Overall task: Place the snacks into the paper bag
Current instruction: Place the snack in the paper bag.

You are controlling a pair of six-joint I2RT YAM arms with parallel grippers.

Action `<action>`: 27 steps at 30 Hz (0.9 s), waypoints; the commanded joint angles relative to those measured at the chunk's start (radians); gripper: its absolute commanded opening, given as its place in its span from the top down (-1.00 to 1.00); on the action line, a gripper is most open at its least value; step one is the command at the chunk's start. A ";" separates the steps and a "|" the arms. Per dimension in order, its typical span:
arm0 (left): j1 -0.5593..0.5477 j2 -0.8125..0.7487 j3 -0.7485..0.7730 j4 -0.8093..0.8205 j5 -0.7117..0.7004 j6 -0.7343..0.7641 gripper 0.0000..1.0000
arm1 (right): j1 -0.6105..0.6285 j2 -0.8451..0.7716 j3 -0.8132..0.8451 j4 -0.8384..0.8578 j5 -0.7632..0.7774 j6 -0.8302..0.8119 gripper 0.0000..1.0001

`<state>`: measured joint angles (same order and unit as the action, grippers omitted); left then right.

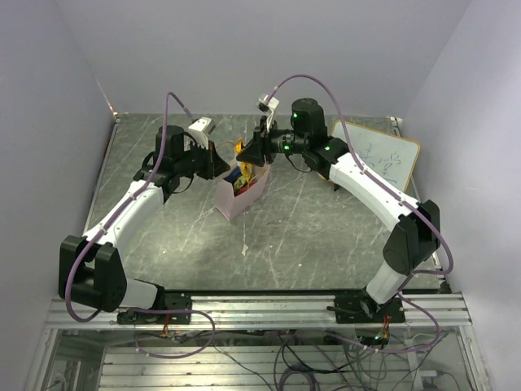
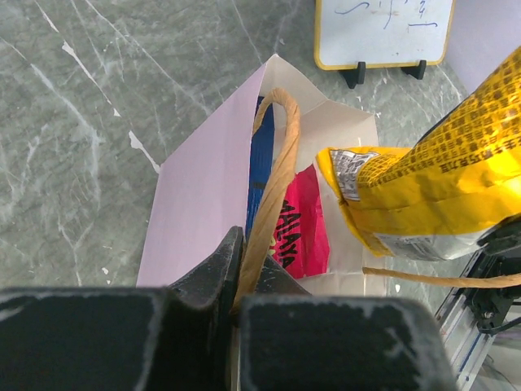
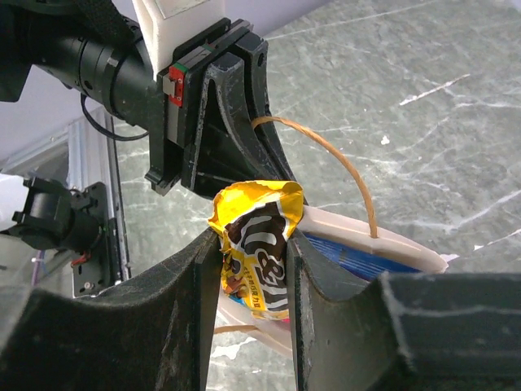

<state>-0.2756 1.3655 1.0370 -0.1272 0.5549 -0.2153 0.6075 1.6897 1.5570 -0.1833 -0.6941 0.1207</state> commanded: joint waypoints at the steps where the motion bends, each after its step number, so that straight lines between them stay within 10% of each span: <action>1: 0.009 -0.007 0.018 0.036 0.043 -0.008 0.86 | 0.013 0.008 -0.019 0.071 0.016 0.006 0.30; 27: 0.016 -0.011 0.020 0.033 0.043 0.008 0.86 | 0.037 -0.021 -0.078 -0.067 0.083 -0.321 0.24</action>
<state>-0.2687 1.3655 1.0370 -0.1276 0.5678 -0.2157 0.6384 1.6913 1.4845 -0.2195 -0.6315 -0.1345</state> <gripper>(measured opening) 0.083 0.378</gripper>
